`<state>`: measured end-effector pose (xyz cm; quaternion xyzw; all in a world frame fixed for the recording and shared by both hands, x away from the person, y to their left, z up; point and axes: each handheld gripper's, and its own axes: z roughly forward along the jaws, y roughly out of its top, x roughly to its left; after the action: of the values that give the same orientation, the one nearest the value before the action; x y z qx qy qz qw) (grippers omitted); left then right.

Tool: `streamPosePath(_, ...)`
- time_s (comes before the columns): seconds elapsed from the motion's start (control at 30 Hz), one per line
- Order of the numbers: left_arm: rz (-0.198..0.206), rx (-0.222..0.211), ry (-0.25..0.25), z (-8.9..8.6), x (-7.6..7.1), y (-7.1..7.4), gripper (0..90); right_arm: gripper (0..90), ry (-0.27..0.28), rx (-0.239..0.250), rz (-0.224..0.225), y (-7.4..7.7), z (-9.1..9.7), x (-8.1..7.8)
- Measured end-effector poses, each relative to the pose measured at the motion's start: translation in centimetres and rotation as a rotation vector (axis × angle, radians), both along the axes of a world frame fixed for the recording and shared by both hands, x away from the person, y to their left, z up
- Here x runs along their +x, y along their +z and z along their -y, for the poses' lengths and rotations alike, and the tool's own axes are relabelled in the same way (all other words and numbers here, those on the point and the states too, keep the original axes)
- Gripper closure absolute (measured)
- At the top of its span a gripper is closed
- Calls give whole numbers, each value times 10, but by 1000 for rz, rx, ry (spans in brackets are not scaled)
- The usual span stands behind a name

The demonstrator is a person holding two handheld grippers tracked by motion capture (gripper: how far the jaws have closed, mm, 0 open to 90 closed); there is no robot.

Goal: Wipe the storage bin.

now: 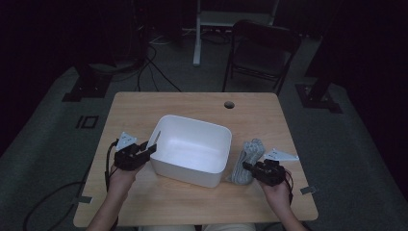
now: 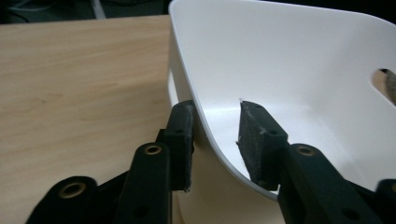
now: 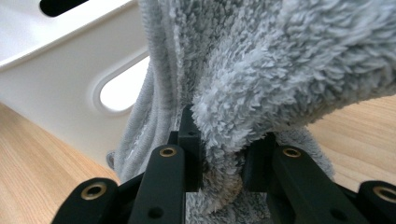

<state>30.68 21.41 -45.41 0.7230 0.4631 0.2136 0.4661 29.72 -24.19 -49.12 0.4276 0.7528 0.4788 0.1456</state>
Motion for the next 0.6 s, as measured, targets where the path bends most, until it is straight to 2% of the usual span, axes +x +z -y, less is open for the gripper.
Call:
streamPosePath(0.17, 0, -16, -12, 1, -15, -2, 605, 738, -5, -4, 7, 1, 3, -3)
streamPosePath(0.33, -5, 7, -38, 3, -29, -1, 587, 738, -9, -11, 6, 0, 4, -4)
streamPosePath(0.4, -1, 15, -51, 3, -32, -1, 564, 738, -9, -10, 8, 0, 4, -3)
streamPosePath(0.6, 31, -7, -51, -8, -31, 8, 454, 738, -5, -11, 10, 0, 1, -2)
